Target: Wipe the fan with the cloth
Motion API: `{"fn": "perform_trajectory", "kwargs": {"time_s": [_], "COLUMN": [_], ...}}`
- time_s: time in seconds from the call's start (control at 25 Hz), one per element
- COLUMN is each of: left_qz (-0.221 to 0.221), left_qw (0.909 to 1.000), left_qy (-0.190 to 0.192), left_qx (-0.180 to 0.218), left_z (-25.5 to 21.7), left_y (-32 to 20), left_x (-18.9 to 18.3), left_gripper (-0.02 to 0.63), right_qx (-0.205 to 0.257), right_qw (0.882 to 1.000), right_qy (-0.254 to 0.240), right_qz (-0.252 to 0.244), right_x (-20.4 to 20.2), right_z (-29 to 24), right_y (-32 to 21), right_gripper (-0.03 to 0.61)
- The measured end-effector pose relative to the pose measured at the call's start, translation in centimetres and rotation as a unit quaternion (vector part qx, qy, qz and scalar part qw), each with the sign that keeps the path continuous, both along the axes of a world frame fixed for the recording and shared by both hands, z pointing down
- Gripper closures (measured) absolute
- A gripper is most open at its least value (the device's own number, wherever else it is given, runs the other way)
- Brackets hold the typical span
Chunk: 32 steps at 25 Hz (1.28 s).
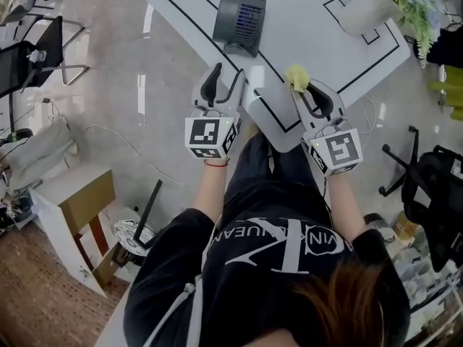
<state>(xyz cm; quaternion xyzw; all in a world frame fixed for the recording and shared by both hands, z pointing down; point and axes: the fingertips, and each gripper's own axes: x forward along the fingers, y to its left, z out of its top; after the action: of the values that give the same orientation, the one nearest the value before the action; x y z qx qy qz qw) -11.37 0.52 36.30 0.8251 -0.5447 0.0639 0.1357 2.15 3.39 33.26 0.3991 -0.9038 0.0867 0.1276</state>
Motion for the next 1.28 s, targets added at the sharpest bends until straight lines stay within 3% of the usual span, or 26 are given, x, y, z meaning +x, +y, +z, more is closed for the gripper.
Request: {"fn": "perform_trajectory", "kwargs": {"time_s": [0.28,0.48,0.76,1.0,1.24,1.28], "left_qz": [-0.014,-0.016,-0.032,-0.052,-0.069,-0.067], "left_qw": [0.9995,0.999,0.9944,0.996,0.9968,0.9968], "left_qy": [-0.025,-0.041,-0.101,-0.073,-0.042,-0.041], "left_qx": [-0.013,-0.013,-0.001,0.004,-0.001,-0.006], "left_z": [1.1,1.8,2.0,1.7,1.9,2.2], "left_y": [-2.6,-2.9,-3.1,-3.3,-3.3,-3.3], "left_x": [0.6,1.4,1.1,0.5,0.4,0.4], "left_gripper": [0.365,0.333,0.331,0.378,0.392,0.418], "right_qx": [0.035,0.042,0.081,0.109,0.13,0.13], "right_qw": [0.997,0.997,0.993,0.988,0.987,0.987], "right_qy": [0.031,-0.008,-0.032,-0.028,-0.012,-0.008], "right_qz": [-0.054,-0.065,-0.082,-0.104,-0.095,-0.093], "right_x": [-2.1,-2.6,-3.4,-5.0,-5.3,-5.3], "right_z": [0.5,-0.1,-1.6,-2.6,-2.8,-2.7], "right_y": [-4.2,-6.5,-9.0,-10.7,-13.3,-13.8], "right_gripper": [0.499,0.499,0.499,0.499,0.5,0.501]}}
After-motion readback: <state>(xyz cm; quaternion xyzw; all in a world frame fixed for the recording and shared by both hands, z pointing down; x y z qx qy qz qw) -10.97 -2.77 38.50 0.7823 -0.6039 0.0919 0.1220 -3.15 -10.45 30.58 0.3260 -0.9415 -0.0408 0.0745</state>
